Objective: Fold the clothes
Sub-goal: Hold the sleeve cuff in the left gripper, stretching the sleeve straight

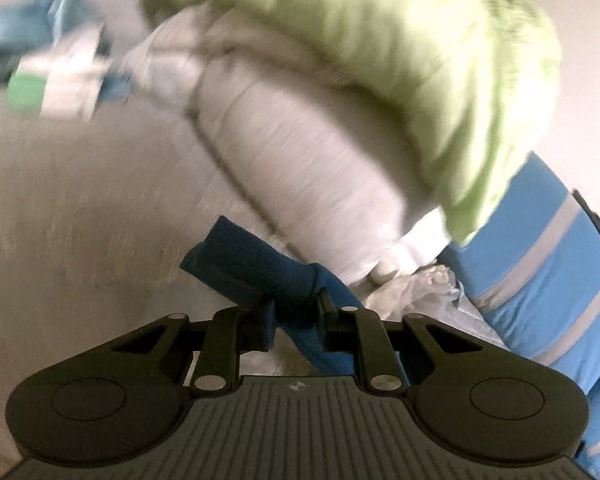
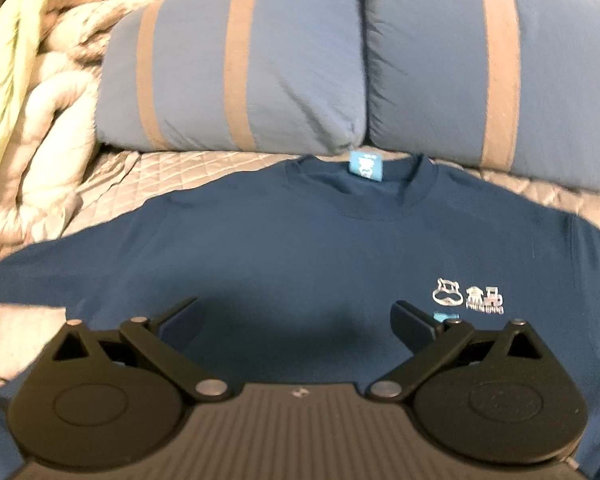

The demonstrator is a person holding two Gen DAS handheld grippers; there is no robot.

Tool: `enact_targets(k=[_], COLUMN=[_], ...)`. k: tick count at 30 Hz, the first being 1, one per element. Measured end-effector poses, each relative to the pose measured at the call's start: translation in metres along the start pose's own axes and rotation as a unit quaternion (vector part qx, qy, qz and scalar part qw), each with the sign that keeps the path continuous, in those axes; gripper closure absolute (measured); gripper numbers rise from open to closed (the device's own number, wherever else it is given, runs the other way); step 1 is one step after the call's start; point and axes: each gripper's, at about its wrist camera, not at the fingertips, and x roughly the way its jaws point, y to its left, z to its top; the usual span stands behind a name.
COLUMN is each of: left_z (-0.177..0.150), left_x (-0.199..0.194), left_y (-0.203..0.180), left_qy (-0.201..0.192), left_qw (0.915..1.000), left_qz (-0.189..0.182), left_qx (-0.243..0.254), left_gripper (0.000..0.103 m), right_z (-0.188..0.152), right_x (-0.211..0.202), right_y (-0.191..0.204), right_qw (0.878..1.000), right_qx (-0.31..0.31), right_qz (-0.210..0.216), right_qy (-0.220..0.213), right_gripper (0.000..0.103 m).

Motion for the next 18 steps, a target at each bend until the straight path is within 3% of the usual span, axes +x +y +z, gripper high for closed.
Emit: enact_targets(k=[7,12,18], left_z=[0.019,0.017,0.007], left_x=[-0.024,-0.037,-0.043], left_y=[-0.064,-0.114,-0.165], left_qy=[-0.047,-0.067,-0.072], left_qw=[0.9953,0.9847,0.9730], left_qz=[-0.009,-0.028,-0.055], left_qx=[0.084,0.159,0.212], left_gripper=[0.084,0.084,0.084], right_z=[-0.005,-0.007,-0.007], right_x=[-0.001,0.002,0.004], right_y=[0.023,0.029,0.028], right_qw=[0.997,0.995,0.995], right_qx=[-0.077,-0.100,-0.095], right_qz=[-0.003,-0.009,-0.015], right_qy=[0.000,0.007,0.015], right_gripper=[0.000,0.000,0.000])
